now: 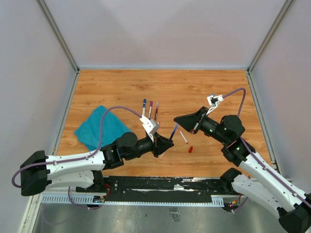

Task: Insert the pens into the pen caps
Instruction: Press the pen cap onto the pen.

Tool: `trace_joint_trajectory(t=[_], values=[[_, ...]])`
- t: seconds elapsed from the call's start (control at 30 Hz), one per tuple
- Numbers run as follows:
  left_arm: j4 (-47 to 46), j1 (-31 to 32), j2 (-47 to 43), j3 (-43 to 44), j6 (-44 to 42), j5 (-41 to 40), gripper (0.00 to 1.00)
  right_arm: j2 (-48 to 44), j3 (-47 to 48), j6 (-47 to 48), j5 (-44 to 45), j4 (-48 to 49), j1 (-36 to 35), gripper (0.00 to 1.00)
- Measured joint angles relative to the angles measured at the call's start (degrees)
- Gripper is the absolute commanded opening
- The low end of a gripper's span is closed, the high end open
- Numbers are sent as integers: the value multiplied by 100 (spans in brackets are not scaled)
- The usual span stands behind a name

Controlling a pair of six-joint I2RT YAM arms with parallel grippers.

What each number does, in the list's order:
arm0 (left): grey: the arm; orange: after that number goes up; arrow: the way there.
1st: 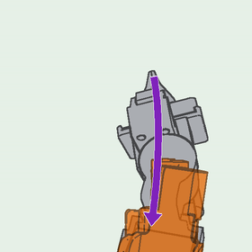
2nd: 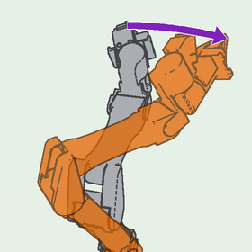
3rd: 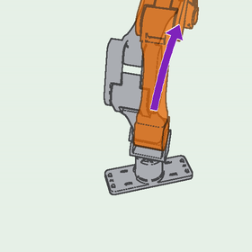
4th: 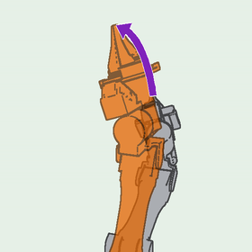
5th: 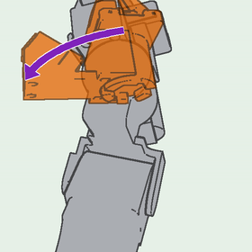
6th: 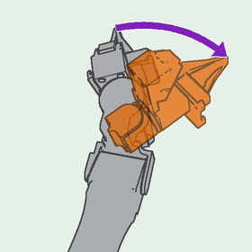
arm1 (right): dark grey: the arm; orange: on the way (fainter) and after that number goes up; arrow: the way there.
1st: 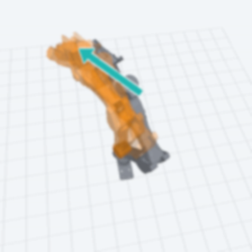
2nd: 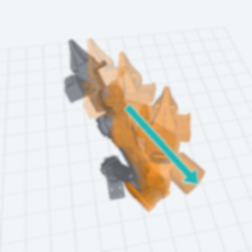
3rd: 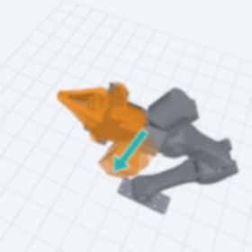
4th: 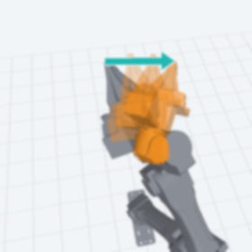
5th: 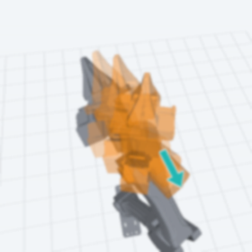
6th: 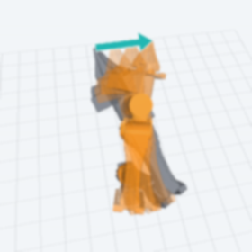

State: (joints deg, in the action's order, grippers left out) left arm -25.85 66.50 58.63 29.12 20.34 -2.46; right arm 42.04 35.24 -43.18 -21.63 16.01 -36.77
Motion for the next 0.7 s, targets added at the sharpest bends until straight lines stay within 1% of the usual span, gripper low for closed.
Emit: trace_joint_trajectory(t=[0.4,0.7], values=[[74,0,0,2,249,-37,0,-59,-313,20,192,415,-142,1],[131,9,-26,35,389,-46,1,-208,-544,155,656,680,-444,1]])
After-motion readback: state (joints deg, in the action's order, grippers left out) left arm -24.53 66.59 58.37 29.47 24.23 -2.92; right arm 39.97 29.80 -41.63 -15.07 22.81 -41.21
